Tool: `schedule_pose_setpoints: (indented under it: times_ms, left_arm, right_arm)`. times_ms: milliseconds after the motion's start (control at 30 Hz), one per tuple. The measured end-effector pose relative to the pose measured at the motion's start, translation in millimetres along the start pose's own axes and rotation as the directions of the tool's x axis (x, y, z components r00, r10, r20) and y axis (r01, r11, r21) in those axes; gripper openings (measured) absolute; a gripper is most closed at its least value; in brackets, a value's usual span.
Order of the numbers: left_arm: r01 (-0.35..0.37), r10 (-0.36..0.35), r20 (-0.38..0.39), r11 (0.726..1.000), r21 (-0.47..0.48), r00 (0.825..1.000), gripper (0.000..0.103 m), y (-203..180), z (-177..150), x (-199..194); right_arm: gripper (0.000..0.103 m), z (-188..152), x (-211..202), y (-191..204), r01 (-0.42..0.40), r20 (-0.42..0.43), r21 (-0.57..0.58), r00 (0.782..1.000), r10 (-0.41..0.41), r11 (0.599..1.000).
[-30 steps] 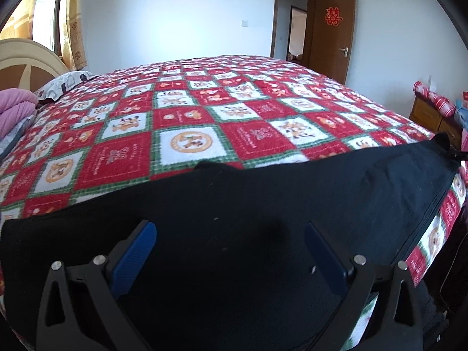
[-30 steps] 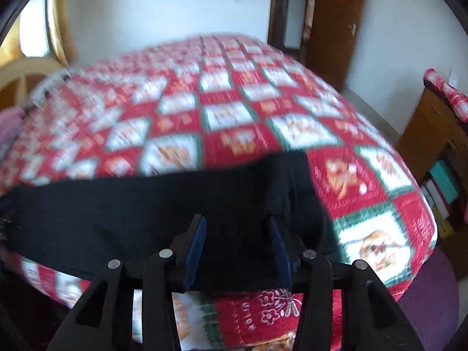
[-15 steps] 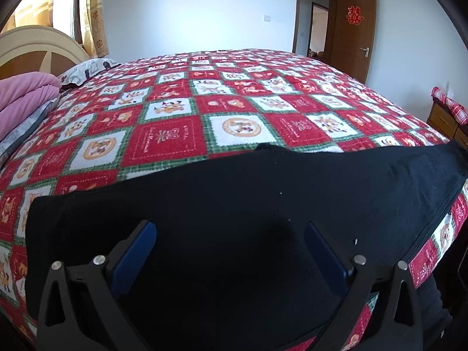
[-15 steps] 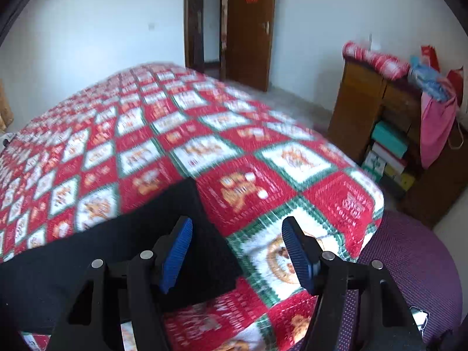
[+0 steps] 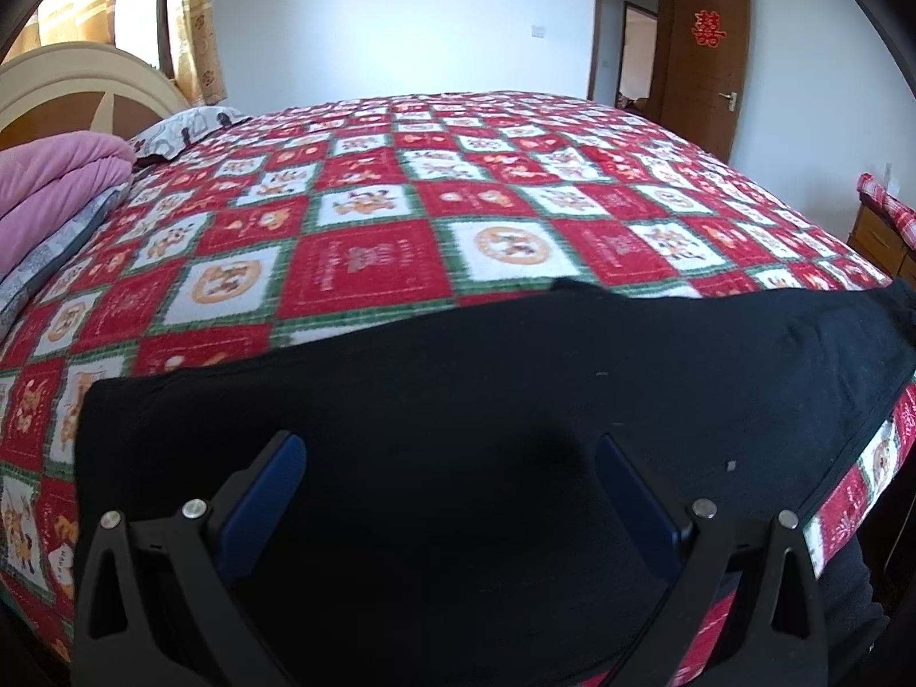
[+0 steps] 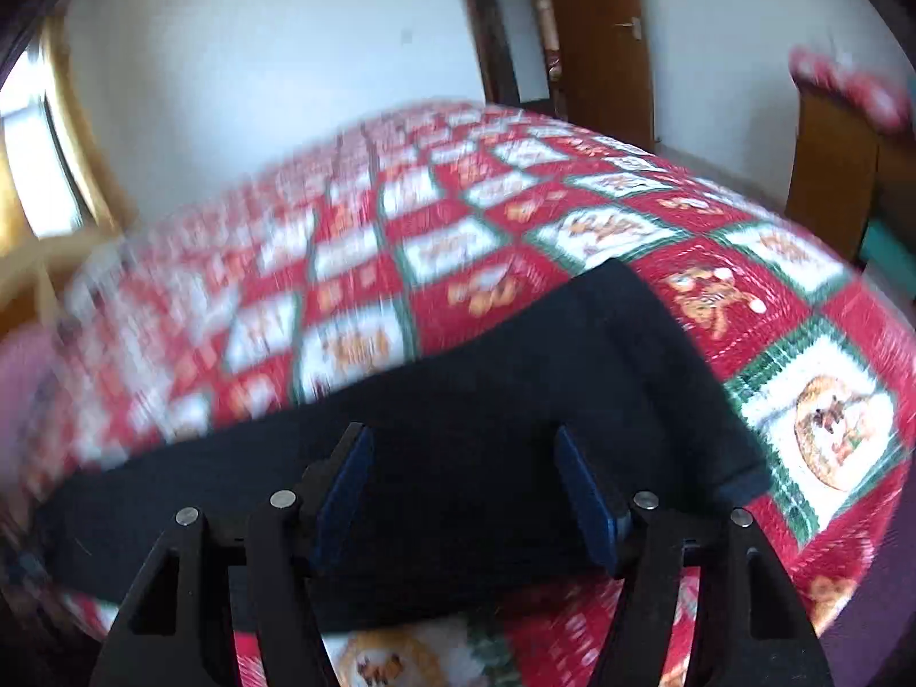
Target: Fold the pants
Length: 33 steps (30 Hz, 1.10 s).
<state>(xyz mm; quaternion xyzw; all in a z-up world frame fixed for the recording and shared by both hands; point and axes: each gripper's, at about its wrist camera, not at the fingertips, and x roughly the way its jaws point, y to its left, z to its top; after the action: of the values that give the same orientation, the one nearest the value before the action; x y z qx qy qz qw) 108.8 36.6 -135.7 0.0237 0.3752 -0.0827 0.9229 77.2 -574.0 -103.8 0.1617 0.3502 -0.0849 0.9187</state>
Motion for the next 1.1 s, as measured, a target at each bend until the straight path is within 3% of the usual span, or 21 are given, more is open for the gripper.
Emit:
schedule_pose_setpoints:
  times_ms: [167, 333, 433, 667, 700, 767, 800, 833, 900, 1000, 1100]
  left_arm:
    - [-0.103, 0.103, 0.01, 0.995, -0.004, 0.995, 0.103, 41.4, -3.1, -6.6]
    - [-0.18, 0.181, 0.018, 0.981, -0.068, 0.983, 0.103, 91.3, -17.4, -11.9]
    - [-0.157, 0.163, 0.032, 0.977, -0.145, 0.986, 0.103, 113.7, -27.8, -12.0]
    - [-0.091, 0.113, 0.108, 0.978, -0.188, 0.988, 0.103, 122.7, -38.4, -11.4]
    - [-0.087, 0.109, 0.111, 0.978, -0.191, 0.988, 0.103, 124.0, -38.6, -11.3]
    - [-0.082, 0.106, 0.112, 0.975, -0.204, 0.988, 0.103, 127.9, -38.4, -11.4]
    - [-0.082, 0.108, 0.113, 0.973, -0.217, 0.988, 0.103, 130.8, -38.4, -12.3]
    - [-0.082, 0.11, 0.114, 0.97, -0.228, 0.987, 0.103, 133.3, -38.6, -13.2]
    - [-0.077, 0.11, 0.114, 0.964, -0.256, 0.987, 0.103, 141.6, -39.7, -15.8]
    - [-0.072, 0.113, 0.118, 0.949, -0.305, 0.987, 0.103, 156.7, -43.7, -19.1]
    - [-0.064, 0.106, 0.12, 0.949, -0.31, 0.987, 0.103, 159.9, -46.5, -19.7]
  right_arm:
    - [0.067, 12.7, -35.9, -23.3, 0.106, 0.124, 0.113, 0.985, -0.12, 0.988]
    - [0.067, 7.0, -49.1, -58.5, 0.058, 0.134, 0.231, 0.987, -0.091, 0.971]
    - [0.067, -1.9, -43.7, -64.7, 0.006, 0.109, 0.246, 0.993, -0.034, 0.969]
    - [0.065, -7.6, -32.6, -49.9, 0.092, 0.121, 0.172, 0.986, -0.114, 0.981]
    - [0.062, -8.0, -32.6, -47.4, 0.092, 0.123, 0.163, 0.986, -0.113, 0.982]
    - [0.039, -9.5, -29.4, -43.0, 0.019, 0.106, 0.146, 0.994, -0.035, 0.989]
    - [0.039, -10.1, -25.2, -40.3, 0.012, 0.088, 0.138, 0.996, -0.024, 0.99]
    - [0.036, -10.8, -23.8, -38.8, 0.027, 0.088, 0.129, 0.995, -0.039, 0.991]
    - [0.019, -10.8, -22.6, -37.6, 0.04, 0.098, 0.13, 0.994, -0.052, 0.991]
    - [0.014, -10.1, -27.5, -47.4, -0.028, 0.127, 0.205, 0.992, 0.002, 0.978]
    - [0.012, -6.4, -40.3, -34.3, -0.027, 0.178, 0.179, 0.984, -0.005, 0.983]
